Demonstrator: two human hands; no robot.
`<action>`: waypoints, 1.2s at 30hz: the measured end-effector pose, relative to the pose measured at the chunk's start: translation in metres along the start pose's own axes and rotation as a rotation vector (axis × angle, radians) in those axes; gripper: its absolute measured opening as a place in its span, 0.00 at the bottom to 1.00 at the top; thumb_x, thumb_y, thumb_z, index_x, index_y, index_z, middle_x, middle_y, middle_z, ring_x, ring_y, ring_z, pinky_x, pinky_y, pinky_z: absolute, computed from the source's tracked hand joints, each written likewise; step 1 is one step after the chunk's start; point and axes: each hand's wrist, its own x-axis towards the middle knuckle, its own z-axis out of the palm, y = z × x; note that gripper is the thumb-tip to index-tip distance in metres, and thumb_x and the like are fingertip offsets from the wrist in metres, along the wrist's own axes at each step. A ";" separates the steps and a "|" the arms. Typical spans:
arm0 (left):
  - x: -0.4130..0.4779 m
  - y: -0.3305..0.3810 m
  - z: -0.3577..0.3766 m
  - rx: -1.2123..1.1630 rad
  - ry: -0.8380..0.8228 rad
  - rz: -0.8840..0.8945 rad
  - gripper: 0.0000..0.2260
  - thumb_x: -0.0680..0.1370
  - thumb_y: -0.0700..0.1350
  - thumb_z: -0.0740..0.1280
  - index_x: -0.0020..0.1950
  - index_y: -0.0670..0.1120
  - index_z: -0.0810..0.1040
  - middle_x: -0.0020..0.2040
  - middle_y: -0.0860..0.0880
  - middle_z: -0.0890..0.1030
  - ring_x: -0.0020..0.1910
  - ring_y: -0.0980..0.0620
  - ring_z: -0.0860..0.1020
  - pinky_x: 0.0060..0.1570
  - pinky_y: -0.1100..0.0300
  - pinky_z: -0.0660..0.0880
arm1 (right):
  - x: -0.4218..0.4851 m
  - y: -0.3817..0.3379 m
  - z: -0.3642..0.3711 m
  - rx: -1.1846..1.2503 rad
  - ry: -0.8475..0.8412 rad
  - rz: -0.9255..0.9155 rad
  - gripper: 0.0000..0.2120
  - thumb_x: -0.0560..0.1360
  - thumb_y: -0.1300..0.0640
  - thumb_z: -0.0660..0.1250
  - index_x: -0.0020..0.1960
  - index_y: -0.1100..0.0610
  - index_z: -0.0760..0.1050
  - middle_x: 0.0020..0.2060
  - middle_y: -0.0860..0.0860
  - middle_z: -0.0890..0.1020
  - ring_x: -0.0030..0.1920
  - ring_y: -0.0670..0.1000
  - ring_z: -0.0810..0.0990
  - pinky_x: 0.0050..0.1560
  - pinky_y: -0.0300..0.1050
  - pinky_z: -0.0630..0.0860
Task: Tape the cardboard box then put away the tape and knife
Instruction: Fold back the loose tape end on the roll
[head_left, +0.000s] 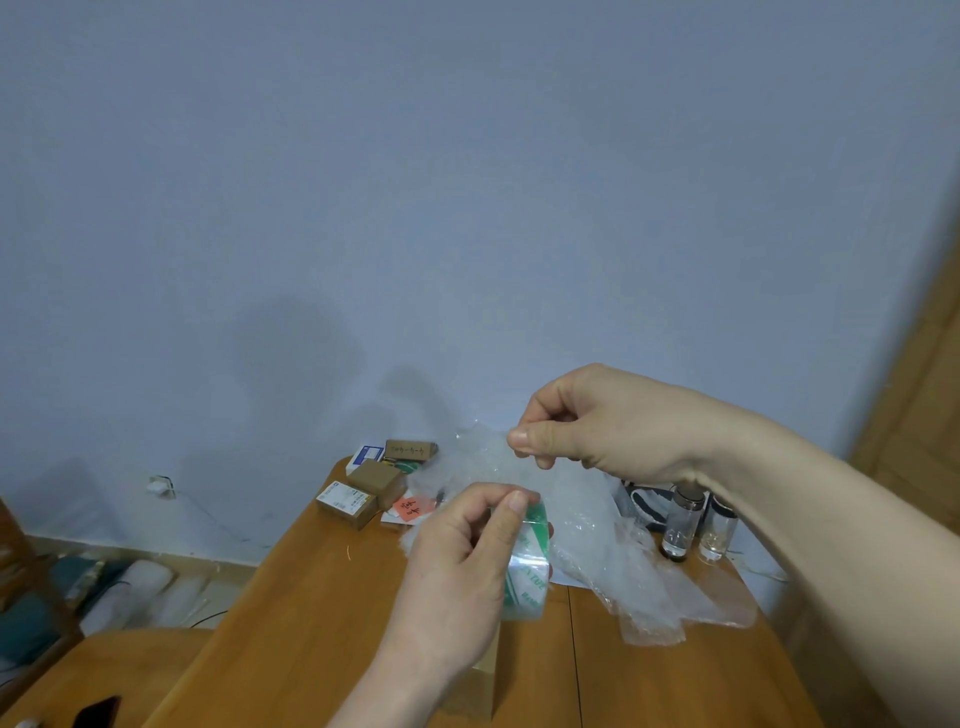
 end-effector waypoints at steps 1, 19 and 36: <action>0.000 0.001 0.000 0.009 0.007 0.011 0.15 0.76 0.61 0.65 0.51 0.56 0.87 0.47 0.53 0.88 0.47 0.44 0.87 0.52 0.36 0.82 | -0.001 -0.001 0.000 0.005 -0.017 0.006 0.13 0.76 0.42 0.71 0.44 0.51 0.85 0.35 0.43 0.84 0.32 0.42 0.75 0.41 0.44 0.74; -0.005 0.005 0.005 0.208 0.201 0.186 0.16 0.78 0.64 0.59 0.52 0.60 0.84 0.41 0.52 0.87 0.42 0.48 0.83 0.45 0.39 0.81 | -0.021 -0.022 0.011 -0.079 0.013 -0.007 0.11 0.70 0.43 0.75 0.40 0.51 0.84 0.24 0.39 0.79 0.22 0.39 0.72 0.24 0.31 0.66; -0.009 0.008 0.003 0.336 0.331 0.265 0.12 0.80 0.57 0.61 0.49 0.57 0.84 0.24 0.52 0.71 0.22 0.54 0.66 0.24 0.64 0.59 | -0.034 -0.044 0.027 -0.526 0.237 -0.063 0.12 0.71 0.39 0.71 0.43 0.46 0.74 0.37 0.44 0.82 0.43 0.51 0.81 0.37 0.46 0.75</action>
